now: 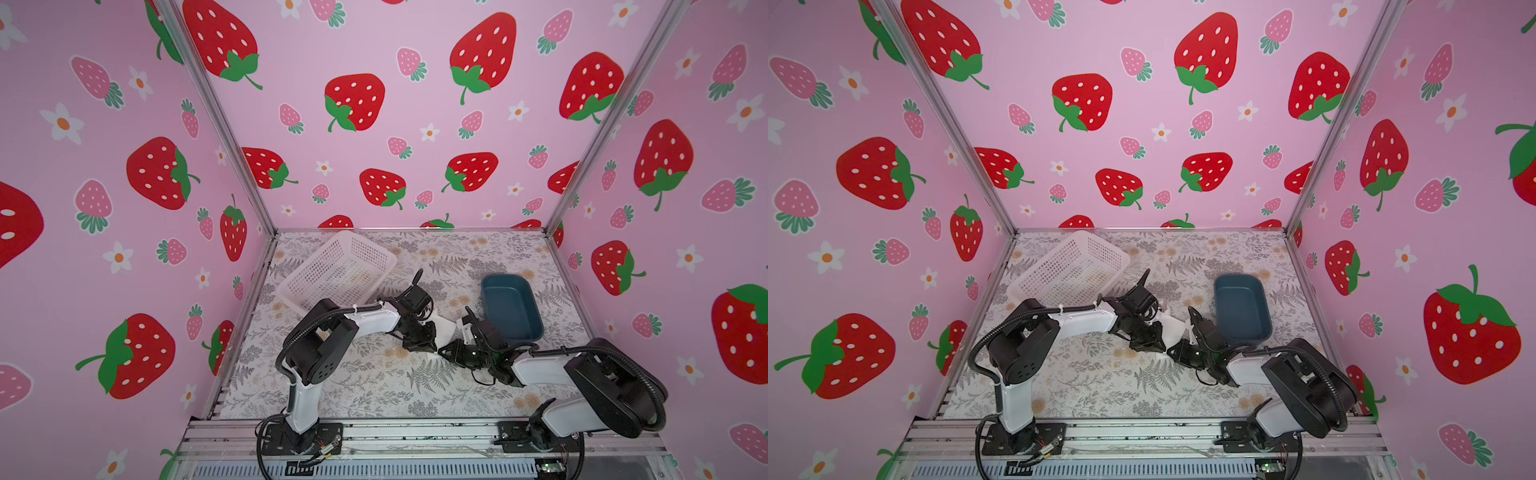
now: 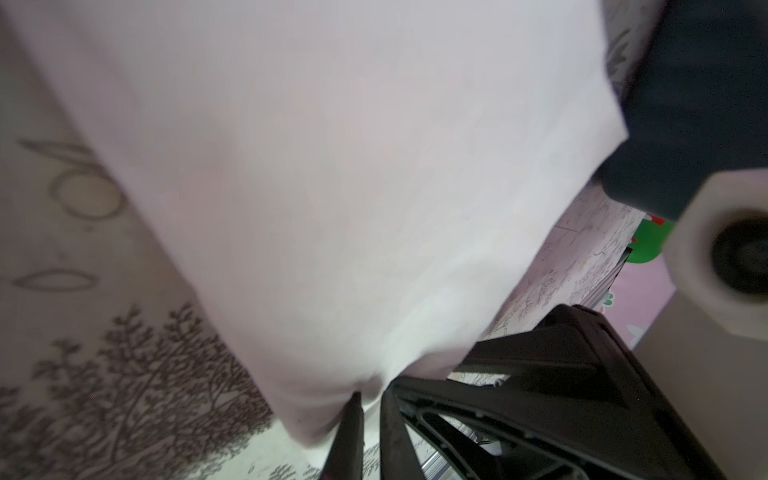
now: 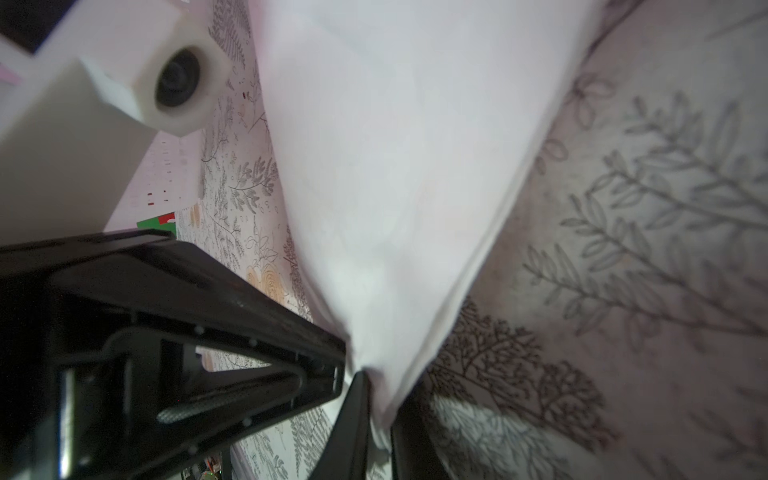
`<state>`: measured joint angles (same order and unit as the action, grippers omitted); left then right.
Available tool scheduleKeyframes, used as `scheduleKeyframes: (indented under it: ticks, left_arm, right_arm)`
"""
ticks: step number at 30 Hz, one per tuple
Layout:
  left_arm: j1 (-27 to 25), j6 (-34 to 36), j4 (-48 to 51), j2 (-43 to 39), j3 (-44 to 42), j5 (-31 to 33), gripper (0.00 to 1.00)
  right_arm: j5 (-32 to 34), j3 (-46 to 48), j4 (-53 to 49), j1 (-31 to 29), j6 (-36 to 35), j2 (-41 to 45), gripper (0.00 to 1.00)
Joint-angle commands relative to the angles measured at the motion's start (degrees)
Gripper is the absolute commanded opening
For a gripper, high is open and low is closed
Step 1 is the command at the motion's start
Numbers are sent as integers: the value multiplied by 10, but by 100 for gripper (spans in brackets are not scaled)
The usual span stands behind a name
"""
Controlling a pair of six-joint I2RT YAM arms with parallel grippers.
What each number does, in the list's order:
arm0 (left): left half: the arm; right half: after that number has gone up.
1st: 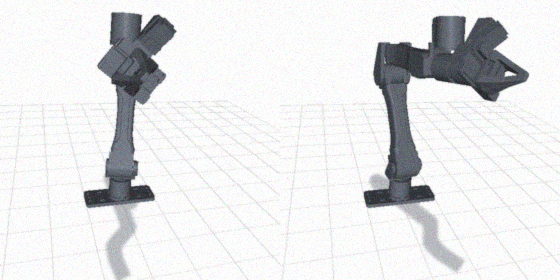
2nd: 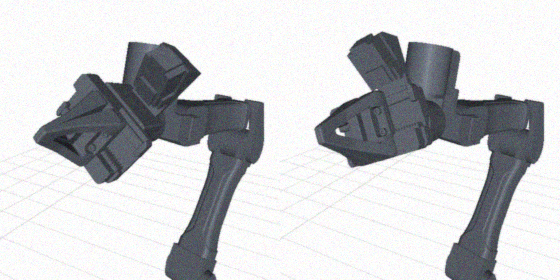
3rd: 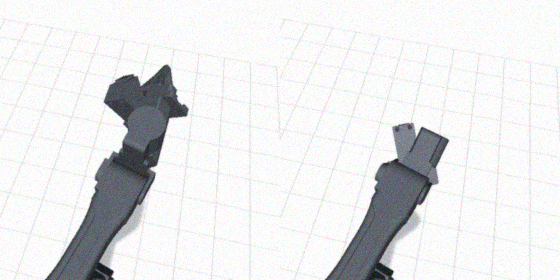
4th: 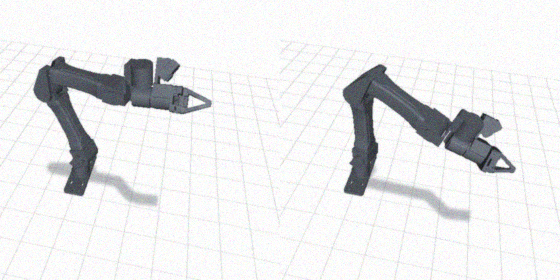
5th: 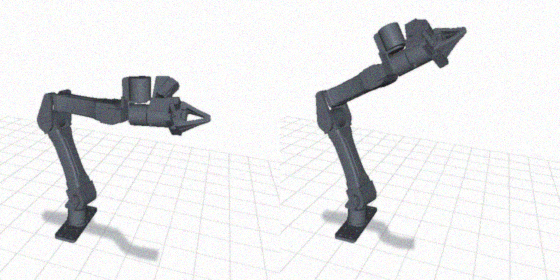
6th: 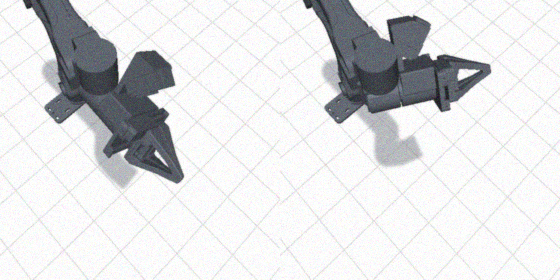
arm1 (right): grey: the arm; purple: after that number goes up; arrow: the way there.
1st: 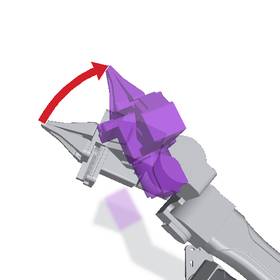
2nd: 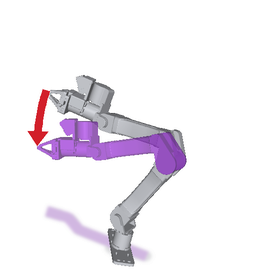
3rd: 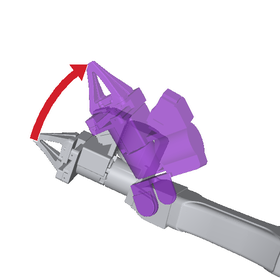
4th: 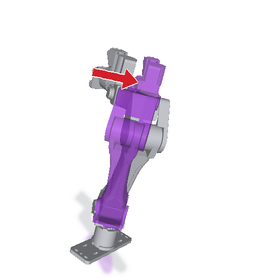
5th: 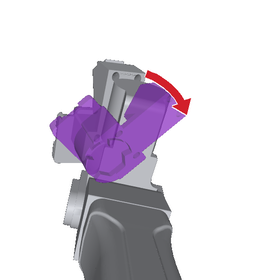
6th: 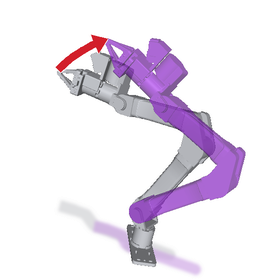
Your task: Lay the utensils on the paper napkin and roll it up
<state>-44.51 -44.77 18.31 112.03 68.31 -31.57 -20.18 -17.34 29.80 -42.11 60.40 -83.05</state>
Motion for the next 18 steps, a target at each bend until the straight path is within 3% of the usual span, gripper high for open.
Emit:
scheduleKeyframes:
  ticks: [1, 10, 15, 18]
  left_arm:
    - [-2, 14, 31, 19, 5, 16, 12]
    - [-1, 17, 33, 22, 9, 19, 11]
    - [-1, 18, 34, 25, 13, 17, 11]
    - [-1, 18, 34, 24, 12, 15, 11]
  right_arm:
    - [26, -2, -33, 1, 9, 14, 18]
    - [40, -9, -40, 44, 6, 32, 36]
    - [24, -31, -39, 65, -13, 6, 48]
    - [11, -54, -39, 66, -29, -27, 49]
